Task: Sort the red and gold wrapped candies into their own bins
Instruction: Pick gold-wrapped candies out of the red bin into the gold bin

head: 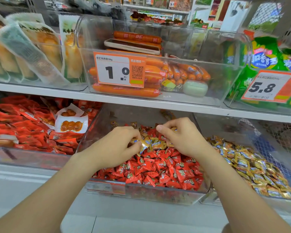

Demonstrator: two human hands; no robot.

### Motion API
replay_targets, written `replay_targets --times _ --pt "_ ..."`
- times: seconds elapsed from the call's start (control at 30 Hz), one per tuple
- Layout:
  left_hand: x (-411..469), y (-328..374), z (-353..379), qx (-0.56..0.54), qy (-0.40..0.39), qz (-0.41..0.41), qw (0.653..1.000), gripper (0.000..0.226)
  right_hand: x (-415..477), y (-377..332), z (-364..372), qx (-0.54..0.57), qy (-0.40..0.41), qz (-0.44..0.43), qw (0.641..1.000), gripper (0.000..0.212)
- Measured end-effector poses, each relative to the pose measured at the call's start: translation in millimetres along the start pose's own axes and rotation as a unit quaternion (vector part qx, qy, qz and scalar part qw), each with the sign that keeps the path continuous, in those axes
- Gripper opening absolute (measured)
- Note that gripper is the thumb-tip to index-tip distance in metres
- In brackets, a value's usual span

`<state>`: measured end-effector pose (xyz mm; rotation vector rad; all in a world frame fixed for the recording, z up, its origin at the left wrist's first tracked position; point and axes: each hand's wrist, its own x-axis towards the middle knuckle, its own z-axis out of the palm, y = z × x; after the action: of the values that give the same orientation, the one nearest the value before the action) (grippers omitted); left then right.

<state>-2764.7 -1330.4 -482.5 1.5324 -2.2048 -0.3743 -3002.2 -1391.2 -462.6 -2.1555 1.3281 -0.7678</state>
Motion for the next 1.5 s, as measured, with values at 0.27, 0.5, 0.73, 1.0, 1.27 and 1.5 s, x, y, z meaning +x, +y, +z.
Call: replay_targets --times 0.27,0.5,0.73,1.0,1.27,1.5 --pt "0.7 4.0 9.5 -0.034 -0.031 0.015 0.999 0.018 5.8 -2.9 13.0 -0.191 -0.016 -0.056 0.98 0.039" --pt "2.4 7.9 9.8 -0.062 -0.018 0.002 0.998 0.006 15.2 -4.6 20.8 -0.24 -0.13 -0.081 0.959 0.041" --pt "8.3 -0.8 5.1 -0.104 0.013 -0.054 0.993 0.008 13.7 2.0 20.9 -0.271 -0.207 -0.038 0.939 0.041" --pt "38.9 -11.3 18.9 -0.037 0.049 -0.051 0.997 0.013 4.4 2.3 5.3 -0.206 -0.119 -0.068 0.969 0.041" --pt "54.8 -19.1 30.3 0.02 -0.124 -0.003 0.992 0.045 -1.7 7.2 -7.4 -0.132 -0.028 -0.039 0.99 0.028" --pt "55.2 -12.0 30.2 0.05 -0.163 -0.008 0.985 0.035 -5.7 3.1 -8.9 -0.052 -0.035 0.038 0.997 0.028"
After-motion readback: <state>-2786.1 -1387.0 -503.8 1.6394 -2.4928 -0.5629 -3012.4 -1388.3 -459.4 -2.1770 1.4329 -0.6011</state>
